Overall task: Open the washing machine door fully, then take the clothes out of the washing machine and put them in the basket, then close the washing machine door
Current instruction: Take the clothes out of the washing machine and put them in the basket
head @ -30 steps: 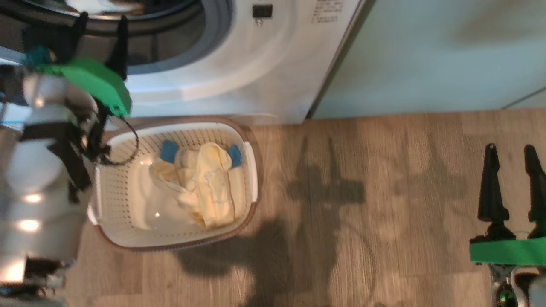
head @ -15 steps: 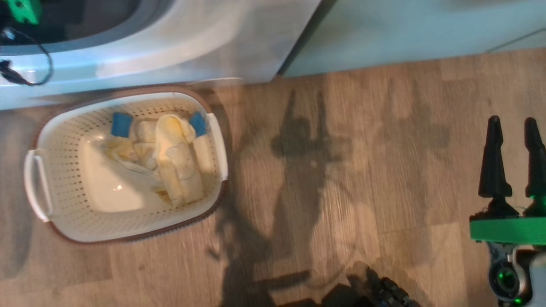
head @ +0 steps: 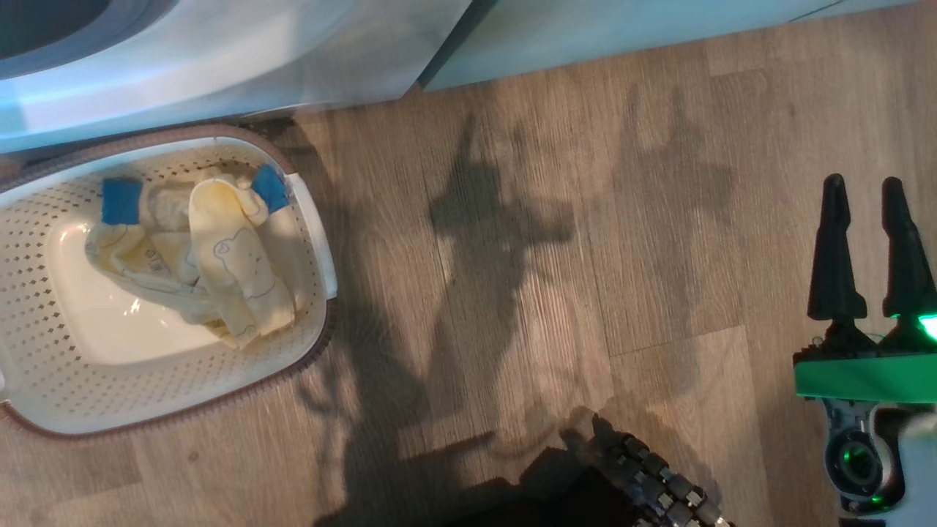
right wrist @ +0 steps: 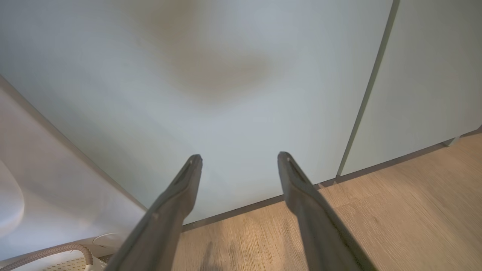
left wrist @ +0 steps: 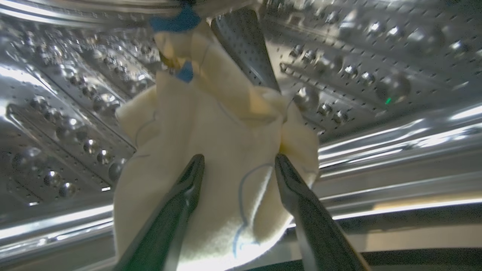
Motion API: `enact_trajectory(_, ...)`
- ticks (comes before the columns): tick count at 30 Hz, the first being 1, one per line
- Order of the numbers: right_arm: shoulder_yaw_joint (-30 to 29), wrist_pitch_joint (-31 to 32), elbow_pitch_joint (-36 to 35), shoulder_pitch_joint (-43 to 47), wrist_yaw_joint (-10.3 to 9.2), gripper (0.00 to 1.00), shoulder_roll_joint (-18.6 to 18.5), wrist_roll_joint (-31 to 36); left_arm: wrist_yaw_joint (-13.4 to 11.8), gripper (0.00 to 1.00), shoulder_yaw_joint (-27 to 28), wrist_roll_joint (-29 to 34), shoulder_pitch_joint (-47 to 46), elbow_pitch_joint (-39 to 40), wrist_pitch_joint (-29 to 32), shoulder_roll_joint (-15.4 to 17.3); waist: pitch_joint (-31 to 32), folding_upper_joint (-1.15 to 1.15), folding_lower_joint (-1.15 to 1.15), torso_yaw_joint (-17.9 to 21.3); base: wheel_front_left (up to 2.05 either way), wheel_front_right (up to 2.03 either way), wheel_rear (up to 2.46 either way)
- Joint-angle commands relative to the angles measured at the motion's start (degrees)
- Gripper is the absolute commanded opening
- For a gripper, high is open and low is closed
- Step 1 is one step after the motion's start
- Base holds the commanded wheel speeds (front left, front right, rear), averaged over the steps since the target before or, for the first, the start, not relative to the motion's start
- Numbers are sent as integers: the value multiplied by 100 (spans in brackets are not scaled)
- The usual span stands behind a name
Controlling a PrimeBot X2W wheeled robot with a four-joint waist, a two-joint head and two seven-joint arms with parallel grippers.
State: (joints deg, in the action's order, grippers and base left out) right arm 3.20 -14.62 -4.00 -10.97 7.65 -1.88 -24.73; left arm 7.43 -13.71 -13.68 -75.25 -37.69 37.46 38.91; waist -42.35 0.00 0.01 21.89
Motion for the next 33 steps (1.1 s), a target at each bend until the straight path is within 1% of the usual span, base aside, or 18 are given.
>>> enact_trajectory(1, 89, -38, -125, 31, -16, 100, -99, -47, -1, 100, 83, 11, -185, 136, 180, 361, -36, 0, -1, 31, 0, 0, 0)
enact_trajectory(3, 104, -38, -120, 18, -16, 100, -99, -62, -46, 100, 76, -32, -253, 103, 535, 353, -55, 0, -1, 36, 0, 0, 0)
enact_trajectory(4, 111, -38, -120, 9, -16, 100, -99, -69, -64, 96, 53, -31, -276, 113, 717, 352, -70, 0, -1, 35, 0, 0, 0)
enact_trajectory(5, 117, -38, -121, -3, -16, 100, -99, -75, -94, 84, 68, -72, -299, 127, 881, 337, -83, 0, -1, 35, 0, 0, 0)
enact_trajectory(6, 123, -38, -123, -17, -16, 100, -99, -80, -138, 58, 67, -77, -316, 160, 1009, 336, -95, 0, -1, 34, 0, 0, 0)
enact_trajectory(7, 127, -38, -125, -30, -16, 100, -99, -84, -154, 40, 23, -29, -334, 228, 1108, 364, -109, 0, -1, 32, 0, 0, 0)
enact_trajectory(8, 129, -38, -126, -46, -16, 100, -99, -91, -177, 4, 6, -5, -356, 303, 1159, 385, -129, 0, -1, 31, 0, 0, 0)
enact_trajectory(9, 128, -38, -127, -62, -16, 100, -99, -96, -224, 0, 24, -24, -364, 345, 1225, 379, -142, 0, -1, 28, 0, 0, 0)
enact_trajectory(11, 120, -38, -125, -86, -16, 100, -99, -104, -296, 0, 12, -31, -355, 402, 1424, 372, -159, 0, -1, 16, 0, 0, 0)
enact_trajectory(15, 122, -38, -126, -129, -16, 100, -99, -119, -356, 0, 45, -121, -342, 558, 1581, 357, -198, 0, -1, -6, 0, 0, 0)
enact_trajectory(19, 83, -38, -140, -159, -16, 100, -99, -139, -333, 0, 58, -166, -312, 786, 1328, 377, -241, 0, -1, -60, 0, 0, 0)
enact_trajectory(20, 55, -38, -144, -181, -16, 100, -99, -137, -317, 0, 77, -196, -305, 896, 1061, 361, -269, 0, -1, -103, 0, 0, 0)
enact_trajectory(24, 2, -38, -139, -240, -16, 100, -99, -108, -293, 0, 117, -280, -262, 1032, 523, 282, -299, 0, -1, -217, 0, 0, 0)
enact_trajectory(26, -22, -38, -144, -273, -16, 100, -99, -88, -339, 0, 176, -320, -189, 1147, 198, 238, -309, 0, -1, -276, 0, 0, 0)
enact_trajectory(30, -96, -38, -149, -322, -16, 100, -99, -31, -554, 0, 349, -400, 132, 1422, -584, 106, -291, 0, -1, -403, 0, 0, 0)
enact_trajectory(33, -149, -38, -154, -339, -16, 100, -99, 20, -794, 0, 519, -457, 504, 1645, -1226, -24, -252, 0, -1, -479, 0, 0, 0)
